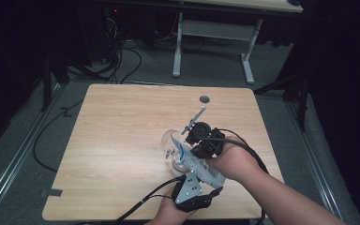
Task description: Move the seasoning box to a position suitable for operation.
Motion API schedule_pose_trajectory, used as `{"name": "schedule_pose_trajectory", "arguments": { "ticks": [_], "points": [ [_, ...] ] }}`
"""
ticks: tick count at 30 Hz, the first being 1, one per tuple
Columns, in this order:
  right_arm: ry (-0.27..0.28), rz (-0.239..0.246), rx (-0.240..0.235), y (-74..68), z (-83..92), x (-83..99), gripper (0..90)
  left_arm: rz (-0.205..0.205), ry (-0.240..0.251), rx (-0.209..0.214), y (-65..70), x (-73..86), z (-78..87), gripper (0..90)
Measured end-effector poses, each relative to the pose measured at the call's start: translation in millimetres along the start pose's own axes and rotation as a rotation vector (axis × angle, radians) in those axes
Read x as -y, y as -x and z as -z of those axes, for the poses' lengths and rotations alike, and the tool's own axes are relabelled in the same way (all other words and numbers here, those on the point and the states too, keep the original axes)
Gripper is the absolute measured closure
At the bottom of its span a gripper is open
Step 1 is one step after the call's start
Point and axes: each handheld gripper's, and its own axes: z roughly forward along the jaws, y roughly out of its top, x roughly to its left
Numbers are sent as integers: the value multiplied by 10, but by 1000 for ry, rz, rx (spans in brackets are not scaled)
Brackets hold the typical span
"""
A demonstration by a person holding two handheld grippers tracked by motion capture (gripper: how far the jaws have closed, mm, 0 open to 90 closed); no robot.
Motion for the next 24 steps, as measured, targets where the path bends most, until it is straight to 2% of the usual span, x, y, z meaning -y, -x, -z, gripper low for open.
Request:
{"name": "schedule_pose_trajectory", "arguments": {
  "ticks": [24],
  "points": [
    [5,0,1,-4,10,3,898,1,7,1,6,-9,10,550]
  ]
}}
